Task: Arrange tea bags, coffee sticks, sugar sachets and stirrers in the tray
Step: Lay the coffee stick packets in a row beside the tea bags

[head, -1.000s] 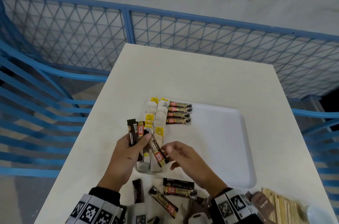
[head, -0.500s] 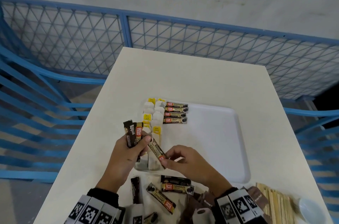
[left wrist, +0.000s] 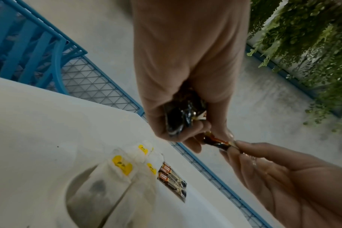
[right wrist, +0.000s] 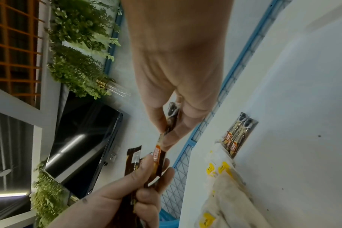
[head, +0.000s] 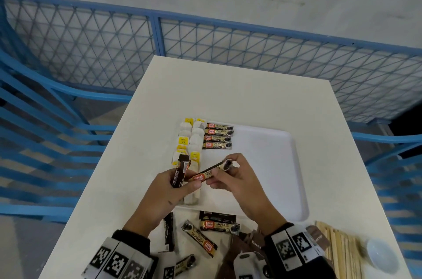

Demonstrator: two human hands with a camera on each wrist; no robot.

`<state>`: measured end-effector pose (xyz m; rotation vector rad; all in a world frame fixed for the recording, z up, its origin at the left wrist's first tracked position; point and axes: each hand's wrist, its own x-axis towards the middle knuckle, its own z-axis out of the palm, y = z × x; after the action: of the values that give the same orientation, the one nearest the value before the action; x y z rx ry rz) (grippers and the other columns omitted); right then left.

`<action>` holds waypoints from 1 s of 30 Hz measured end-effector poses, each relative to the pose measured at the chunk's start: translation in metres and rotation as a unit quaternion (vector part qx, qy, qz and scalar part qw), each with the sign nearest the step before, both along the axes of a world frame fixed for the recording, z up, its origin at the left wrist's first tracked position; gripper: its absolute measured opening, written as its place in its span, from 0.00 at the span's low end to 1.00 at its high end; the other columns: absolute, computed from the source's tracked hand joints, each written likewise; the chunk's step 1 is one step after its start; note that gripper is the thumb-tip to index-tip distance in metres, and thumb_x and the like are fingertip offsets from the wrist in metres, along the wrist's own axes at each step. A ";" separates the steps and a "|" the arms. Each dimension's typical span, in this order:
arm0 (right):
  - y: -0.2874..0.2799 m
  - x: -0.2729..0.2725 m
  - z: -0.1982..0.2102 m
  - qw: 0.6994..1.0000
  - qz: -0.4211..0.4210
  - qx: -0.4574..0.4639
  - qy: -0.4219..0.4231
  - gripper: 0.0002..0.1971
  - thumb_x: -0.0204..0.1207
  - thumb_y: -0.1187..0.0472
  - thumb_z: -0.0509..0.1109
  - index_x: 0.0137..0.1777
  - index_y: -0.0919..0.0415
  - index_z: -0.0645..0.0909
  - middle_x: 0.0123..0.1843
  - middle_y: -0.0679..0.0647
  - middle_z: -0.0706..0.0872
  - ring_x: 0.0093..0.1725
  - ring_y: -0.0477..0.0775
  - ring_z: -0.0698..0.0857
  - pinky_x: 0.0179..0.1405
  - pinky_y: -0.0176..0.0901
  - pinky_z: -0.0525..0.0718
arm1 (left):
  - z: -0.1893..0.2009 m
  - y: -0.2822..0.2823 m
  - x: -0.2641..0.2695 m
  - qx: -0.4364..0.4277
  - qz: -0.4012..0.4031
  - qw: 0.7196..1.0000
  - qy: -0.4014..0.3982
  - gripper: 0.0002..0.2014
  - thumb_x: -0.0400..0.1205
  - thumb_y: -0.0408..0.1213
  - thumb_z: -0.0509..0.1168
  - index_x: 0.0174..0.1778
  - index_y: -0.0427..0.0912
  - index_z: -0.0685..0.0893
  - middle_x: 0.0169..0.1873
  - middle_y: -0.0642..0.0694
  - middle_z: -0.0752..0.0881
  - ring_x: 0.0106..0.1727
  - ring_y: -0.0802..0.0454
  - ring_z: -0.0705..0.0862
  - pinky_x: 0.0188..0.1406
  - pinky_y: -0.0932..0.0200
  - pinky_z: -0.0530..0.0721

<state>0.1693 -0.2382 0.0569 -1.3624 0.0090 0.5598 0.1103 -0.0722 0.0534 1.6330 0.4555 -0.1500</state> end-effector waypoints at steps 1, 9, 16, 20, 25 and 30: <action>0.000 0.000 0.000 1.000 -0.006 0.012 0.015 0.10 0.76 0.73 0.67 0.50 0.64 0.69 0.38 0.65 0.87 0.35 0.56 0.89 0.38 0.39 0.88 | 0.000 0.000 -0.001 0.001 -0.003 1.000 0.007 0.05 0.74 0.36 0.74 0.44 0.45 0.87 0.19 0.58 0.79 0.22 0.62 0.73 0.25 0.71 0.70; -0.009 0.000 -0.014 0.998 0.001 0.004 0.069 0.04 0.79 0.69 0.65 0.47 0.71 0.79 0.39 0.59 0.86 0.36 0.50 0.87 0.38 0.35 0.86 | 0.004 0.002 0.003 0.008 0.041 0.999 0.006 0.06 0.79 0.38 0.68 0.39 0.40 0.87 0.27 0.54 0.88 0.21 0.62 0.71 0.23 0.71 0.70; -0.014 0.010 -0.027 0.997 -0.017 -0.010 0.081 0.07 0.78 0.73 0.64 0.49 0.71 0.84 0.35 0.58 0.85 0.32 0.47 0.84 0.37 0.33 0.85 | -0.003 0.002 0.005 -0.001 0.049 0.998 0.026 0.09 0.82 0.36 0.64 0.40 0.35 0.85 0.14 0.57 0.79 0.19 0.62 0.69 0.19 0.74 0.68; -0.011 0.020 -0.034 0.995 -0.037 -0.014 0.088 0.06 0.79 0.73 0.63 0.49 0.71 0.81 0.37 0.58 0.84 0.32 0.49 0.85 0.36 0.35 0.87 | -0.009 0.003 0.005 -0.001 0.054 0.997 0.048 0.09 0.82 0.38 0.64 0.39 0.39 0.84 0.19 0.54 0.80 0.21 0.60 0.71 0.19 0.72 0.70; -0.014 0.052 -0.052 0.986 -0.103 -0.099 0.082 0.07 0.81 0.71 0.62 0.43 0.65 0.79 0.38 0.58 0.85 0.35 0.53 0.85 0.33 0.36 0.85 | -0.014 0.008 0.004 -0.020 0.077 0.995 0.052 0.08 0.83 0.38 0.62 0.45 0.38 0.81 0.27 0.48 0.81 0.21 0.62 0.74 0.25 0.67 0.73; -0.013 0.083 -0.080 0.966 -0.142 -0.200 0.075 0.03 0.79 0.71 0.64 0.47 0.67 0.80 0.35 0.57 0.84 0.31 0.51 0.82 0.32 0.35 0.84 | -0.019 0.012 0.007 -0.027 0.096 0.994 0.046 0.08 0.84 0.36 0.61 0.48 0.34 0.78 0.24 0.50 0.83 0.23 0.58 0.74 0.25 0.67 0.74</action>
<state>0.2526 -0.2512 -0.0229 -1.6712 0.4561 0.4298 0.1171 -0.0601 0.0342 1.5238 0.6702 -0.0932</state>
